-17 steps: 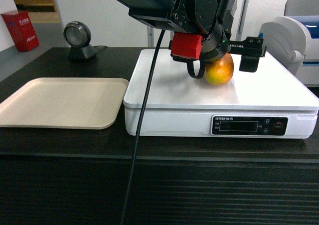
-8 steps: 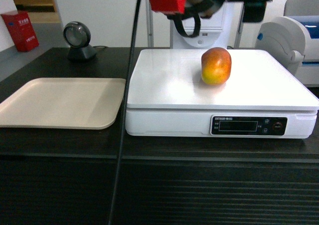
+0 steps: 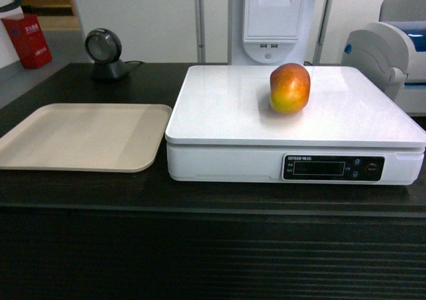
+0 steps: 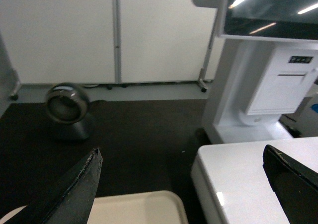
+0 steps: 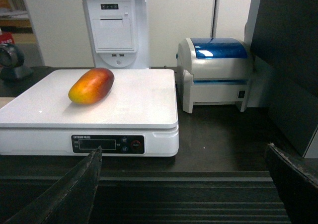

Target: Place dark red mango on scale at checkout

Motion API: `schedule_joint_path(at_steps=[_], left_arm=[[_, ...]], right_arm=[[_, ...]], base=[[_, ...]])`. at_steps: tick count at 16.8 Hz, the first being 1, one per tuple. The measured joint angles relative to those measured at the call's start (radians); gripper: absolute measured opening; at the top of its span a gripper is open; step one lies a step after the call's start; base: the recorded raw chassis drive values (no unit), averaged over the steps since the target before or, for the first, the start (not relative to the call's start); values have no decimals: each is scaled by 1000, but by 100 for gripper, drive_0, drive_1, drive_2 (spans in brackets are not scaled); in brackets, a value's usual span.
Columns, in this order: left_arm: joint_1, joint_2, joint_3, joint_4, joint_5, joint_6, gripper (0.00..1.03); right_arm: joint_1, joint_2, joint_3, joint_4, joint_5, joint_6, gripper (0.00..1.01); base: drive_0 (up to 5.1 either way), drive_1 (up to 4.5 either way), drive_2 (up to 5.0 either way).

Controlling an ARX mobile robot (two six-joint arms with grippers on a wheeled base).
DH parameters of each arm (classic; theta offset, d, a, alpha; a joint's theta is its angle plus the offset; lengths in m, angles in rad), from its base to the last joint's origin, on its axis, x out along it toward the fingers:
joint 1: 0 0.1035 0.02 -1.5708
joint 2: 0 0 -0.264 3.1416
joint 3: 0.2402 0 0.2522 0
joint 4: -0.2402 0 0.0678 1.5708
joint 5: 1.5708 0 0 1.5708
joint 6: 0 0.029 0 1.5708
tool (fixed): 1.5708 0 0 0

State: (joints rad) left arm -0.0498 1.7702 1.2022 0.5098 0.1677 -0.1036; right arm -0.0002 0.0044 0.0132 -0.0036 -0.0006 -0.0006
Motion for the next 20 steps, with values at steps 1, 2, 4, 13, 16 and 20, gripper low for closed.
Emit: schedule_joint_path(at_steps=[1, 2, 4, 13, 16, 20], left_arm=[[27, -18, -36, 14, 10, 0, 98], [45, -27, -57, 21, 17, 2, 98], [87, -52, -106, 45, 34, 3, 98], [283, -336, -568, 310, 57, 79, 56], [214, -468, -768, 357, 8, 86, 22], [160, -633, -948, 365, -53, 89, 2]], right_arm=[[0, 0, 0, 0, 0, 0, 98], [0, 0, 0, 0, 0, 0, 98], [0, 0, 0, 0, 0, 0, 98], [0, 0, 0, 0, 0, 0, 98], [0, 0, 0, 0, 0, 0, 98], [0, 0, 0, 0, 0, 0, 98]], base=[[0, 0, 0], [0, 0, 0], [0, 0, 0], [0, 0, 0], [0, 0, 0], [0, 0, 0]])
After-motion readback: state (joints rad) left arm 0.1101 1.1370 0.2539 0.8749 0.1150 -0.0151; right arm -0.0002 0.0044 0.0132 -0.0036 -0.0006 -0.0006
